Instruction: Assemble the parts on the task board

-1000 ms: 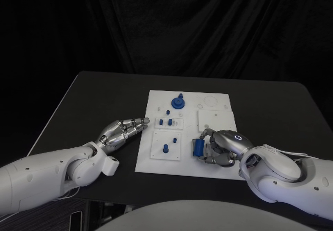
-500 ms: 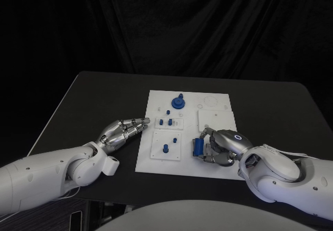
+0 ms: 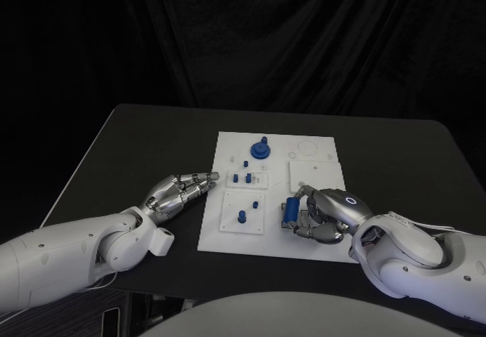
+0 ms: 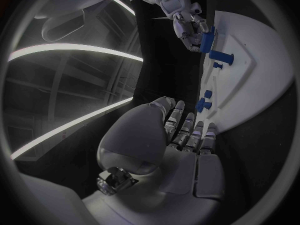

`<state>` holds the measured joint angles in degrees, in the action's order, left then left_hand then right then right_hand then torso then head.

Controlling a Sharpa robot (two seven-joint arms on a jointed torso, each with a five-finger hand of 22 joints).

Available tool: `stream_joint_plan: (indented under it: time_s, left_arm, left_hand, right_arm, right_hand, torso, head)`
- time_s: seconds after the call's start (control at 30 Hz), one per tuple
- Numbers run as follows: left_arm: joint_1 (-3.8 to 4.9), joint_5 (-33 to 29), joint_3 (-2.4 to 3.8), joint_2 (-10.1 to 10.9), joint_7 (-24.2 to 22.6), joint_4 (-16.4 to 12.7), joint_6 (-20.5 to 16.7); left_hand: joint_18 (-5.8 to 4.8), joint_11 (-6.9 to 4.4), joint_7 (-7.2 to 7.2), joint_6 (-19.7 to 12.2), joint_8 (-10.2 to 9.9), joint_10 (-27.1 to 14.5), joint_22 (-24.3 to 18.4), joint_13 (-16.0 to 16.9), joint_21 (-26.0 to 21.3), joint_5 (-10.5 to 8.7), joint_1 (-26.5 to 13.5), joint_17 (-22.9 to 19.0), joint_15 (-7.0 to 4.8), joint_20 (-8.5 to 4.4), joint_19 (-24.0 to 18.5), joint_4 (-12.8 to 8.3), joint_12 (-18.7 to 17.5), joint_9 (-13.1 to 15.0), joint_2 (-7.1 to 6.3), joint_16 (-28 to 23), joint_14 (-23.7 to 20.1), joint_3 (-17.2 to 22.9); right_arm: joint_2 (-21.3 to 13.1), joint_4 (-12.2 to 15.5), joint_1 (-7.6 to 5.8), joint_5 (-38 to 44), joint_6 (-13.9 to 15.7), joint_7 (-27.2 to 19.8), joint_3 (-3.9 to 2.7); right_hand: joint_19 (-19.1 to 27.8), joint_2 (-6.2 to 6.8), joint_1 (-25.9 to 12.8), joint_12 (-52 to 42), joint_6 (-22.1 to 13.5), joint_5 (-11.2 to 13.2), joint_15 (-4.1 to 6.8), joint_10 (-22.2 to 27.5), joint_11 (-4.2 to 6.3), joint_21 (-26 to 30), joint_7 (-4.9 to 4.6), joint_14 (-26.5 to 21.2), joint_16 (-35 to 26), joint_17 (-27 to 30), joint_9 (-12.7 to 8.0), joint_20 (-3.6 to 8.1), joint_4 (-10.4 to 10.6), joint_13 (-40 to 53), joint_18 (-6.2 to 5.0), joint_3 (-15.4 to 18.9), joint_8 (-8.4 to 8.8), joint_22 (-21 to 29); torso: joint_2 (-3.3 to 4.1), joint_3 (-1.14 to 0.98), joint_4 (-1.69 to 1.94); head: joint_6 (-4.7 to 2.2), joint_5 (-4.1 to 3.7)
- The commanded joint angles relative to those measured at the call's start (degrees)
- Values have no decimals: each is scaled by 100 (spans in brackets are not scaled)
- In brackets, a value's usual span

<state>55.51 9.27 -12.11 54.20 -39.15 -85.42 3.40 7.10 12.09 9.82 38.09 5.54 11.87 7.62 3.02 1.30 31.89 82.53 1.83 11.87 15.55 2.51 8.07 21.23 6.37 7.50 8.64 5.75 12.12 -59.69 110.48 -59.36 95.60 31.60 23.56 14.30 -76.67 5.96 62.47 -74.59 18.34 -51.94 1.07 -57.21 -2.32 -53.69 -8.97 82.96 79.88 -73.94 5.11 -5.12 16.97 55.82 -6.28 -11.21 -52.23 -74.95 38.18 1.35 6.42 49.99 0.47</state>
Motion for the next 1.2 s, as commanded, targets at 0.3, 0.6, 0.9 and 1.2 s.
stream_joint_plan:
  time_s: [0.3,0.6,0.9,1.2]
  left_arm:
    - [-14,-25,2,-12,-557,6,94]
    - [-14,-25,2,-4,-546,3,96]
    - [-15,-25,2,-1,-525,-4,107]
    - [-15,-25,2,-5,-498,-9,119]
  left_hand:
    - [70,33,33,-12,-10,8,11,-5,7,-31,-53,3,45,55,3,13,-18,2,-9,25,8,22]
    - [70,33,33,-12,-10,8,11,-5,7,-31,-53,3,45,55,3,13,-18,2,-9,25,8,22]
    - [70,33,33,-12,-10,8,11,-5,7,-31,-53,3,45,55,3,13,-18,2,-9,25,8,22]
    - [71,46,35,4,-6,18,12,-3,8,-49,-61,3,52,62,6,18,-5,5,-11,27,8,26]
  right_arm:
    - [-62,102,12,18,-14,-79,0]
    - [-52,72,12,18,-329,26,0]
    - [13,6,12,18,-507,107,0]
    - [54,-49,12,18,-595,193,0]
  right_hand:
    - [51,268,-150,162,144,-873,34,227,8,85,142,-49,-35,61,57,34,-33,-250,-74,-603,142,-579]
    - [175,484,95,306,-82,-558,7,499,-20,309,120,-145,-114,178,-81,16,-33,-500,-108,-553,392,-527]
    - [295,418,250,372,-221,-23,-49,750,-76,528,68,-237,-162,265,-132,-39,-20,-653,-141,-186,609,-481]
    - [250,272,285,167,-379,604,-59,547,-85,462,60,-198,-84,191,-137,-54,-5,-434,-132,236,851,-503]
  torso:
    - [5,0,-10]
    - [6,1,-6]
    - [8,-2,1]
    - [13,1,-1]
  head:
    - [1,-2]
    - [1,2]
    - [1,-12]
    - [1,14]
